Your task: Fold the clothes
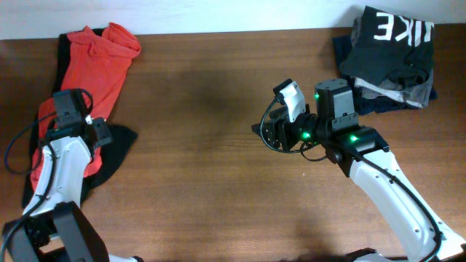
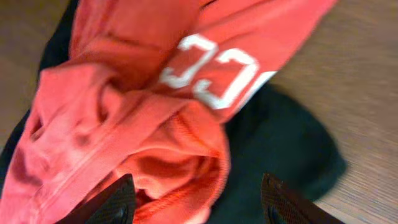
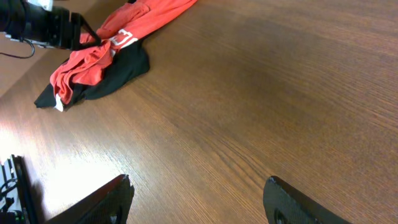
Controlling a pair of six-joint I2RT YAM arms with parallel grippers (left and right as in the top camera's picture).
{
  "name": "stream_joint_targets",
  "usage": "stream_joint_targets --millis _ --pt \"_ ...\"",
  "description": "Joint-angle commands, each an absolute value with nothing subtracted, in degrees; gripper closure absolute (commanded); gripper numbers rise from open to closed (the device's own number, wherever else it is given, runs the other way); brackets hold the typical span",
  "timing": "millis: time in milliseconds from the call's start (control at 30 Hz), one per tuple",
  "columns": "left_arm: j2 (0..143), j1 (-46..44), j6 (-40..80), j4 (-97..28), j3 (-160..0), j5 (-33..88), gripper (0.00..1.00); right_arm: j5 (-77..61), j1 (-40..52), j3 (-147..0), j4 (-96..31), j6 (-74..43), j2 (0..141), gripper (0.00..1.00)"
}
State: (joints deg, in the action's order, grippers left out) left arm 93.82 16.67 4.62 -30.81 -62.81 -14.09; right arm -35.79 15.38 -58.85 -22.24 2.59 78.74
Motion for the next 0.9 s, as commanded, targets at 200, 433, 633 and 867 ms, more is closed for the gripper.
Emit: stream_joint_targets --millis 200,433,633,867 --pt "101.0 17.4 6.8 -28.8 -63.8 -15.2 0.36 -35.3 15.8 -60.0 -20.9 2.5 79.1 0.28" --pt "102.0 17.4 6.8 -27.6 -63.8 -12.7 0.66 -35.3 15.8 -60.0 -20.9 2.5 79.1 0.28" --pt "102.0 17.4 6.8 -27.7 -63.8 -4.2 0.99 -35.3 15.8 -60.0 -20.9 2.5 79.1 0.29" --pt "100.2 17.0 6.8 -30.5 -69.3 8.0 0.99 -34.7 15.6 -60.0 -19.8 2.5 79.0 0.36"
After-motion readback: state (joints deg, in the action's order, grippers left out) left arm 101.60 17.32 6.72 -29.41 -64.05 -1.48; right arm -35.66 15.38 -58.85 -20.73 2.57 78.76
